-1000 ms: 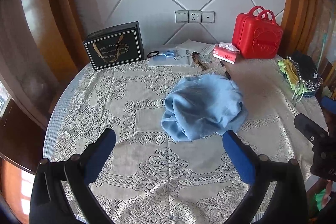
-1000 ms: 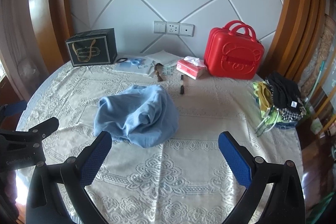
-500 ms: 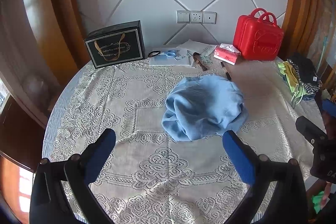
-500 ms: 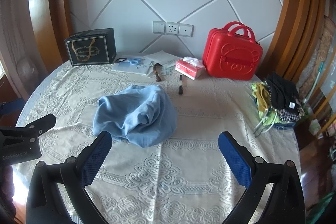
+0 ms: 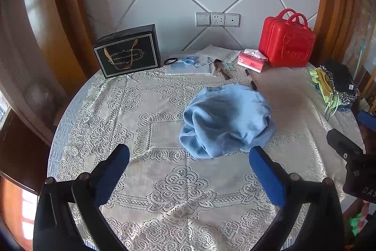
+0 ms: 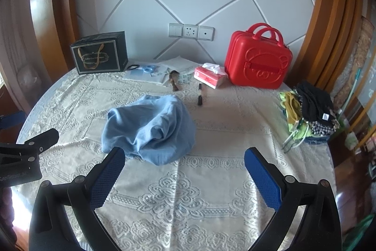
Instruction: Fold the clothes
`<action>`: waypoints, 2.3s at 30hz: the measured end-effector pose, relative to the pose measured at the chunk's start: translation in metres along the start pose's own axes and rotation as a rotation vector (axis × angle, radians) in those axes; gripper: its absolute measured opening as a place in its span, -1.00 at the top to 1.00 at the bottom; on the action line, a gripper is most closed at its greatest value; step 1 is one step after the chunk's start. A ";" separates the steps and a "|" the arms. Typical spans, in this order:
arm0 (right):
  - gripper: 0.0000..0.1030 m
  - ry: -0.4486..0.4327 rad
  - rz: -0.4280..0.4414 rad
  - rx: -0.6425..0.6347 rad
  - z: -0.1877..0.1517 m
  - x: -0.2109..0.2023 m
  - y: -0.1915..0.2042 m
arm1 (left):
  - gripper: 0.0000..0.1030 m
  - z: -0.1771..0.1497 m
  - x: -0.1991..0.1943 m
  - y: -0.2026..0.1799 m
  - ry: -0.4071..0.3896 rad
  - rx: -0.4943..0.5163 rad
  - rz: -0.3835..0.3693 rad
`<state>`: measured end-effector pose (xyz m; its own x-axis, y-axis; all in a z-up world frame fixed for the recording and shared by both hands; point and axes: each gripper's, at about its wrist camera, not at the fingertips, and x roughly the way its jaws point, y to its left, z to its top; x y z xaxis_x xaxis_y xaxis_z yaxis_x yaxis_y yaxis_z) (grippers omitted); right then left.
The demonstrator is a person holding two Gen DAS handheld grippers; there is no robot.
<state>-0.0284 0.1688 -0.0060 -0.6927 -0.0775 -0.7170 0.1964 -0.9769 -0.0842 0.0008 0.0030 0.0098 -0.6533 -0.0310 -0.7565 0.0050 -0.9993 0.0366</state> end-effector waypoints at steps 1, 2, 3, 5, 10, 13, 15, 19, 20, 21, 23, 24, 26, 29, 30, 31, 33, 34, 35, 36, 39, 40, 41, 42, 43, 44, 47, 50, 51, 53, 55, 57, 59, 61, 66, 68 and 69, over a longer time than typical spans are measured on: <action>-1.00 0.002 0.001 0.000 0.000 0.001 0.000 | -1.00 0.000 0.000 0.000 0.000 0.000 0.000; -1.00 0.004 0.001 -0.001 -0.001 0.002 0.000 | -1.00 0.000 0.001 -0.001 0.000 0.000 0.000; -1.00 0.006 0.002 -0.003 -0.001 0.003 0.001 | -1.00 0.001 0.001 -0.001 0.001 0.000 0.002; -1.00 0.009 0.001 -0.005 -0.001 0.005 0.001 | -1.00 0.001 0.003 -0.001 0.004 0.002 0.002; -1.00 0.013 0.004 -0.006 0.000 0.008 0.001 | -1.00 0.001 0.010 0.000 0.013 0.001 0.006; -1.00 0.024 0.010 -0.004 0.001 0.011 0.001 | -1.00 0.002 0.014 0.001 0.019 -0.004 0.006; -1.00 0.027 0.007 -0.006 0.001 0.013 0.000 | -1.00 0.002 0.016 0.002 0.022 -0.006 0.007; -1.00 0.030 0.011 -0.004 0.002 0.017 -0.001 | -1.00 0.003 0.023 0.006 0.025 -0.014 0.014; -1.00 0.031 0.015 -0.003 0.002 0.019 -0.002 | -1.00 0.003 0.025 0.008 0.026 -0.021 0.019; -1.00 0.032 0.019 -0.003 0.002 0.021 -0.002 | -1.00 0.004 0.029 0.010 0.028 -0.032 0.024; -1.00 0.037 0.024 -0.003 0.003 0.026 -0.003 | -1.00 0.004 0.039 0.016 0.037 -0.051 0.021; -1.00 0.040 0.025 -0.003 0.003 0.030 -0.003 | -1.00 0.004 0.045 0.017 0.044 -0.055 0.018; -1.00 0.052 0.027 -0.002 0.004 0.041 -0.003 | -1.00 0.003 0.060 0.019 0.061 -0.051 0.017; -1.00 0.083 0.041 0.003 0.002 0.062 -0.004 | -1.00 0.000 0.086 0.018 0.082 -0.027 0.023; -1.00 0.096 0.046 0.003 0.001 0.071 -0.005 | -1.00 -0.001 0.096 0.017 0.090 -0.020 0.022; -1.00 0.107 0.047 0.002 0.000 0.079 -0.006 | -1.00 -0.002 0.107 0.016 0.099 -0.015 0.014; -1.00 0.134 0.045 0.002 -0.003 0.100 -0.008 | -1.00 -0.004 0.129 0.014 0.121 -0.018 -0.021; -1.00 0.145 0.046 0.001 -0.005 0.108 -0.008 | -1.00 -0.004 0.139 0.012 0.130 -0.026 -0.039; -1.00 0.158 0.050 0.001 -0.007 0.118 -0.009 | -1.00 -0.005 0.150 0.010 0.141 -0.037 -0.059; -1.00 0.169 0.051 0.001 -0.008 0.126 -0.010 | -1.00 -0.005 0.162 0.008 0.154 -0.050 -0.083; -1.00 0.204 0.060 0.010 -0.015 0.149 -0.017 | -1.00 -0.006 0.193 -0.003 0.187 -0.069 -0.136; -1.00 0.218 0.064 0.017 -0.018 0.155 -0.020 | -0.95 -0.007 0.204 -0.008 0.197 -0.068 -0.158; -1.00 0.232 0.068 0.027 -0.020 0.162 -0.025 | -0.73 -0.008 0.212 -0.013 0.204 -0.060 -0.165; -1.00 0.246 0.077 0.031 -0.022 0.168 -0.028 | -0.51 -0.009 0.221 -0.019 0.212 -0.043 -0.153; -1.00 0.261 0.090 0.032 -0.025 0.175 -0.031 | 0.09 -0.010 0.229 -0.023 0.222 -0.023 -0.125; -1.00 0.277 0.107 0.026 -0.028 0.182 -0.032 | 0.40 -0.011 0.237 -0.028 0.232 -0.006 -0.100; -1.00 0.308 0.138 0.004 -0.037 0.202 -0.030 | 0.51 -0.012 0.243 -0.021 0.228 -0.060 -0.106; -1.00 0.307 0.181 0.003 -0.041 0.220 -0.022 | 0.60 -0.005 0.228 -0.010 0.171 -0.064 -0.081; -1.00 0.301 0.196 0.008 -0.040 0.225 -0.019 | 0.66 -0.002 0.221 -0.005 0.145 -0.065 -0.049; -0.92 0.292 0.200 -0.004 -0.039 0.236 -0.009 | 0.78 0.004 0.206 0.009 0.084 -0.067 0.058; -0.22 0.266 0.132 -0.059 -0.037 0.242 0.004 | 0.79 0.008 0.196 0.027 0.049 -0.062 0.148; 0.28 0.243 0.113 -0.066 -0.033 0.240 0.011 | 0.79 0.007 0.191 0.046 0.055 -0.070 0.182; 0.42 0.176 0.057 -0.080 -0.024 0.226 0.016 | 0.79 0.004 0.190 0.064 0.074 -0.081 0.189; 0.48 0.067 -0.069 -0.130 -0.015 0.203 0.020 | 0.79 -0.001 0.190 0.079 0.105 -0.117 0.120; 0.48 -0.058 -0.127 -0.071 -0.002 0.157 -0.012 | 0.78 -0.017 0.196 0.091 0.201 -0.176 -0.177; 0.11 -0.055 0.000 0.002 -0.008 0.146 -0.034 | 0.78 -0.026 0.199 0.086 0.211 -0.169 -0.245; -0.10 -0.048 0.048 0.034 -0.015 0.144 -0.044 | 0.78 -0.031 0.201 0.083 0.208 -0.164 -0.267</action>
<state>-0.1265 0.2037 -0.1157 -0.7160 -0.1333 -0.6853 0.2072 -0.9779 -0.0263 -0.1065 -0.0865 -0.1595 -0.4807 0.2441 -0.8422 -0.0125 -0.9623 -0.2718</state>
